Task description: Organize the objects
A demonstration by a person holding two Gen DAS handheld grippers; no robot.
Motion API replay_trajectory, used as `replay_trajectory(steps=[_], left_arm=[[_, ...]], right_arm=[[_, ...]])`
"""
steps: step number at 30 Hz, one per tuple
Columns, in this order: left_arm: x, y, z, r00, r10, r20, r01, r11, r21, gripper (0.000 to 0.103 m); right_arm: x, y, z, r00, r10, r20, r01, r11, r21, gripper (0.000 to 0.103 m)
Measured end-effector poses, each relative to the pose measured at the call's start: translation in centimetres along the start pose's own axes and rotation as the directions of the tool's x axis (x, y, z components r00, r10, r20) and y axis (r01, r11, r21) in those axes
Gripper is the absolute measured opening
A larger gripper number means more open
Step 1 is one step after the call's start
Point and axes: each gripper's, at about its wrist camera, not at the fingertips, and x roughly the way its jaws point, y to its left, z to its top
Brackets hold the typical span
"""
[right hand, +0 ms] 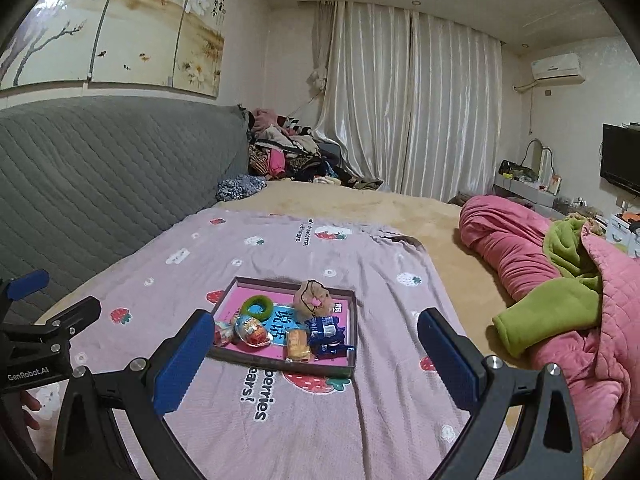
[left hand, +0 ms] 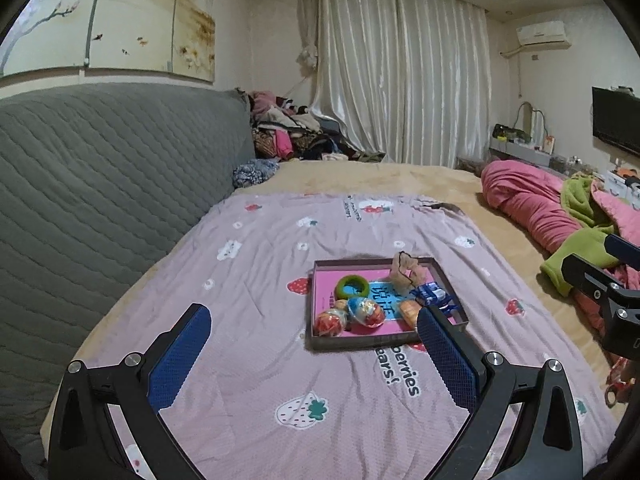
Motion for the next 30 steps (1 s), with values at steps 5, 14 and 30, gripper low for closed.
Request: replay_trajectory(steps=[5, 14, 30], left_arm=[[-1.2, -0.6, 0.0, 1.0, -0.009, 0.005, 0.009, 1.0, 0.009, 0.103], [-2.9, -1.2, 1.5, 0.999, -0.006, 0.044, 0.005, 1.0, 0.014, 0.103], [-2.1, -2.0, -0.4, 0.999, -0.016, 0.032, 0.016, 1.0, -0.005, 0.103]], right_arm=[[-1.4, -0.2, 0.0, 1.0, -0.001, 0.012, 0.001, 1.0, 0.002, 0.102], [-2.9, -0.4, 0.9, 0.999, -0.002, 0.04, 0.001, 1.0, 0.011, 0.102], [-1.4, -1.2, -2.0, 0.999, -0.012, -0.035, 0.013, 0.999, 0.033, 0.102]])
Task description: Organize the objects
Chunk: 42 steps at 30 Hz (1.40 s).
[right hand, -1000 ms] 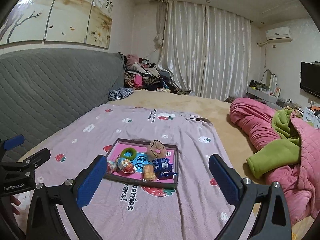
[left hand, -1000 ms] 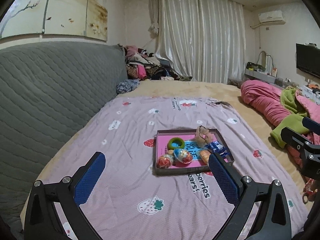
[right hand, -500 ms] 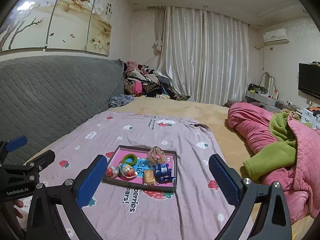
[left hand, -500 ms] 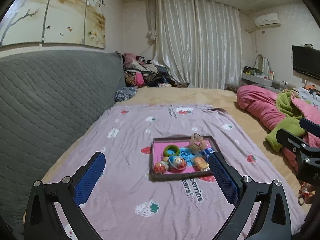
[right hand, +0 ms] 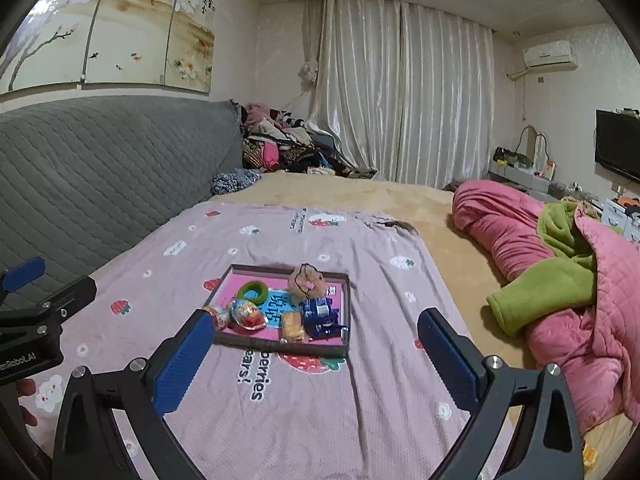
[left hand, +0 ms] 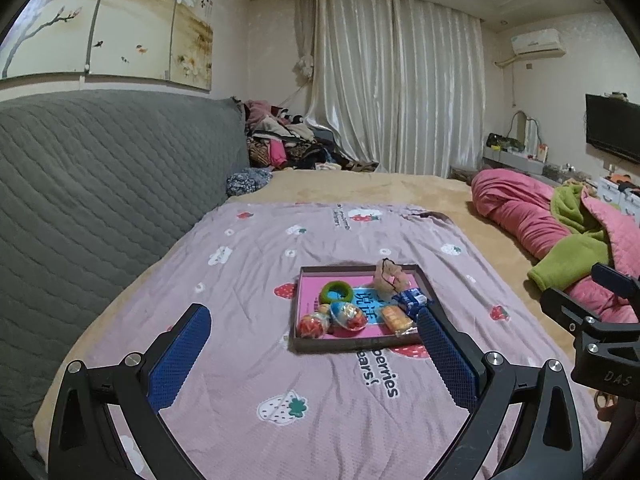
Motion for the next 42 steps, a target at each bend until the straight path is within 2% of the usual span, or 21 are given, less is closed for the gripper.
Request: replay_trajectory(steps=[13, 18, 32, 42], left_arm=[[2.3, -1.6, -3.1, 0.999, -0.023, -0.048, 0.024, 0.999, 0.022, 0.103], [3.5, -2.2, -4.6, 0.999, 0.031, -0.041, -0.029, 0.998, 0.054, 0.103], [6.8, -1.7, -7.6, 0.995, 0.017, -0.098, -0.015, 1.0, 0.016, 0.103], [8.3, -1.8, -9.4, 0.994, 0.027, -0.109, -0.024, 0.999, 0.033, 0.103]], right_arm=[[1.8, 0.1, -2.5, 0.999, -0.017, -0.036, 0.016, 1.0, -0.019, 0.102], [2.5, 0.2, -3.6, 0.999, -0.025, -0.049, 0.024, 1.0, -0.019, 0.102], [5.6, -0.6, -6.8, 0.994, -0.034, -0.109, 0.035, 0.999, 0.009, 0.102], [7.4, -0.7, -8.8, 0.988, -0.037, -0.151, 0.039, 0.999, 0.015, 0.102]])
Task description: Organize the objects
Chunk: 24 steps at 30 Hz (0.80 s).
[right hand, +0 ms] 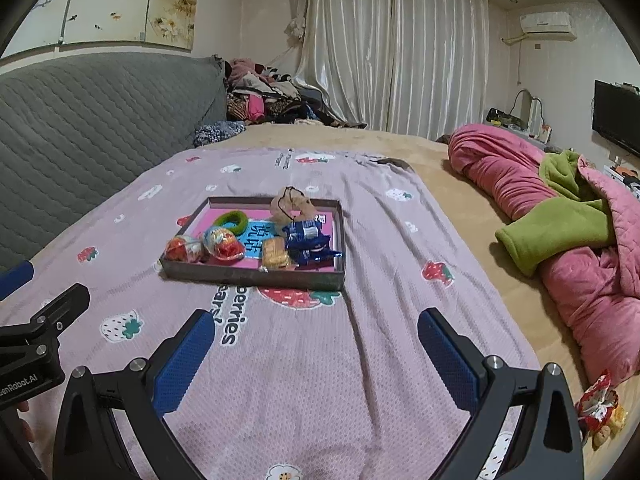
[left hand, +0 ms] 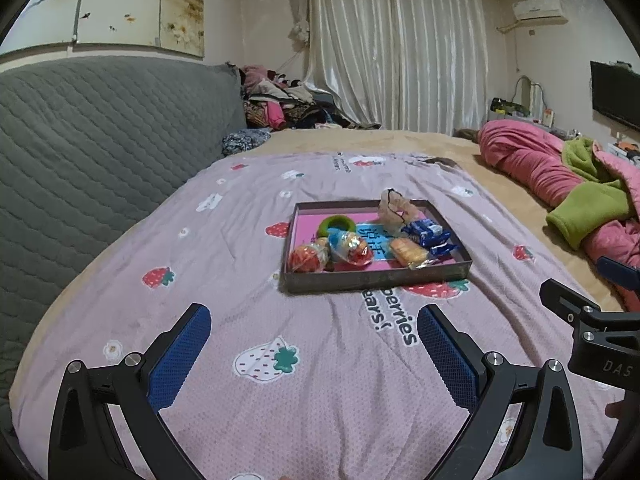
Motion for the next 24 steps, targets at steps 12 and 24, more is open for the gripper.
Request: replay_trajectory(steps=[12, 24], left_arm=[[1.6, 0.2, -1.2, 1.0, 0.015, -0.027, -0.015, 1.0, 0.004, 0.103], [3.0, 0.2, -1.8, 0.999, 0.019, -0.049, -0.02, 1.0, -0.007, 0.103]], right_arm=[[1.7, -0.1, -1.3, 0.999, -0.018, -0.038, 0.018, 1.0, -0.003, 0.102], [3.1, -0.3, -2.5, 0.998, -0.012, -0.069, 0.012, 1.0, -0.002, 0.102]])
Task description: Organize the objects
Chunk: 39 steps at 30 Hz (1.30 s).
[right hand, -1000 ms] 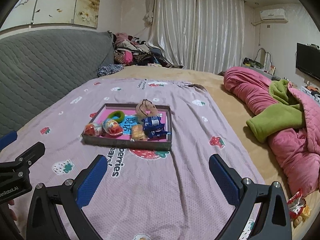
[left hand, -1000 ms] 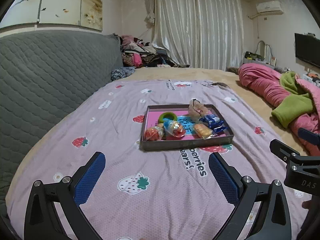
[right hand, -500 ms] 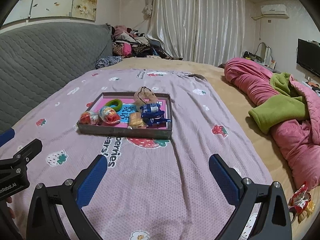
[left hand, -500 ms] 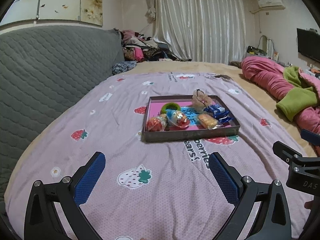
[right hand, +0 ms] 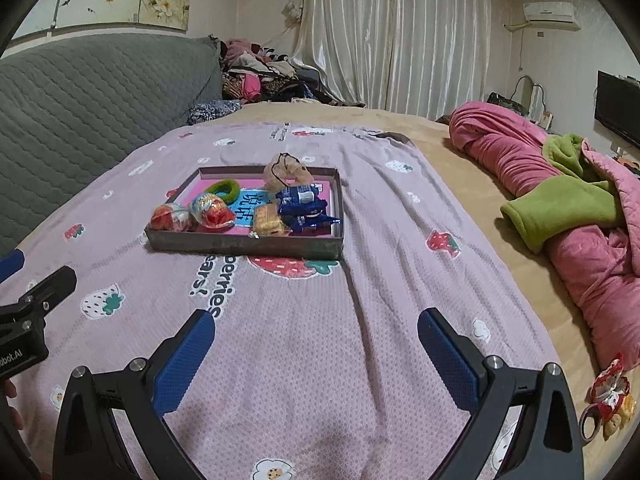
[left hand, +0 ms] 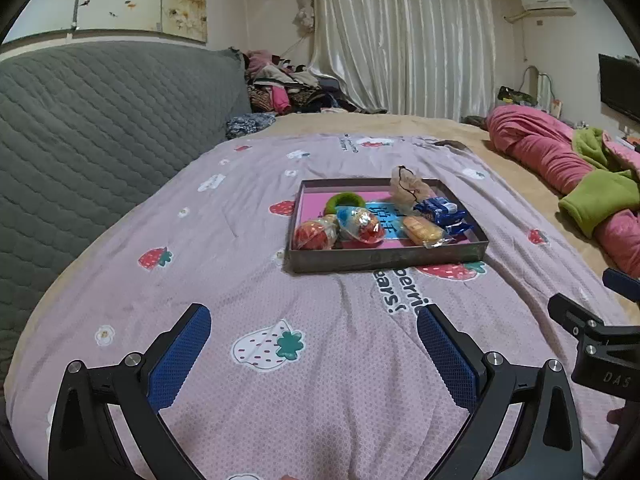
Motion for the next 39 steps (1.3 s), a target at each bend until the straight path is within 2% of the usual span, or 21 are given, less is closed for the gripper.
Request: replay_trajectory(steps=[14, 27, 39], left_arm=[[0.5, -0.4, -1.0, 1.0, -0.028, 0.007, 0.028, 1.0, -0.005, 0.103], [2.4, 0.2, -1.9, 1.0, -0.013, -0.026, 0.012, 1.0, -0.029, 0.103], [3.8, 0.7, -3.1, 0.998, -0.028, -0.053, 0.026, 0.999, -0.038, 0.103]], right_arm=[[0.7, -0.2, -0.9, 1.0, -0.005, -0.019, 0.004, 1.0, -0.01, 0.102], [1.8, 0.0, -1.6, 0.999, -0.003, -0.038, 0.002, 1.0, -0.015, 0.103], [3.1, 0.5, -2.6, 0.998, -0.008, -0.062, 0.006, 0.999, -0.032, 0.103]])
